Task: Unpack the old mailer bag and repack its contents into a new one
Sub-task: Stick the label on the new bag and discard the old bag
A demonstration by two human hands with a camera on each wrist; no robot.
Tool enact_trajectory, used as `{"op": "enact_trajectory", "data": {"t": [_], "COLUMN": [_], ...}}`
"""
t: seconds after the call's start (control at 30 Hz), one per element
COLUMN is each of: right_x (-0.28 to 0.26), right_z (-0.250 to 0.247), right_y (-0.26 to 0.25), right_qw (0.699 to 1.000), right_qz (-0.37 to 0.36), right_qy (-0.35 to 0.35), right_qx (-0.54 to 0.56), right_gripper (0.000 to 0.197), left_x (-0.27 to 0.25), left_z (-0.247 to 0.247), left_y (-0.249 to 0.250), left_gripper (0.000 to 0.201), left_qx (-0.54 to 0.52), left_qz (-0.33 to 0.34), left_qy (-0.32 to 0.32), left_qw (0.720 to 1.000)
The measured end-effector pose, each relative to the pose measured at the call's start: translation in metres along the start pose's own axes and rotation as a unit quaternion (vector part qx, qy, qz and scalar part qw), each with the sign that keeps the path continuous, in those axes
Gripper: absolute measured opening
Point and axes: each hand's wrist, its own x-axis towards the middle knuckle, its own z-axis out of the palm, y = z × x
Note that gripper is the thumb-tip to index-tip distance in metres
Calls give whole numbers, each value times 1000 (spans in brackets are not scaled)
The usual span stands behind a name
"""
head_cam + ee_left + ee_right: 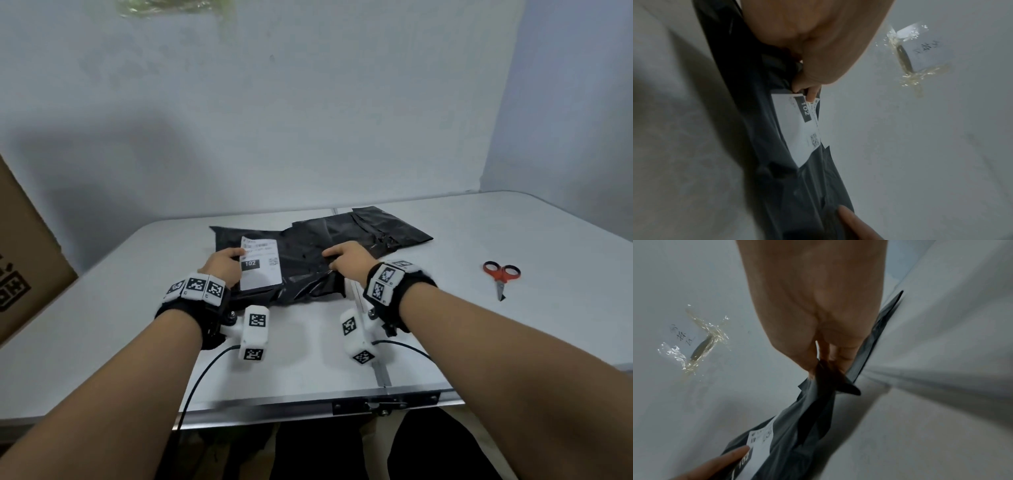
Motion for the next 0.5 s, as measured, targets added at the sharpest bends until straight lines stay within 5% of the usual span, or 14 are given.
{"op": "enact_trajectory", "data": {"t": [0.17,0.3,0.5], "right_x": [16,25,44], "right_z": [18,-11,-82], "right_y": [-2,19,57], "right_qw": [1000,996,977], "right_qz": [6,23,91], "right_qy": [-6,86,159], "right_qx": [0,-9,-113], "right_gripper": [34,32,43], "left_x": [-4,-3,5], "left_z": [-7,3,47], "left_y": [-3,22,73], "left_gripper": [47,47,55], "left_qx": [158,247,275], "left_qz": [-58,-74,58], "left_qy": [46,63,54], "left_qw": [985,964,958]}}
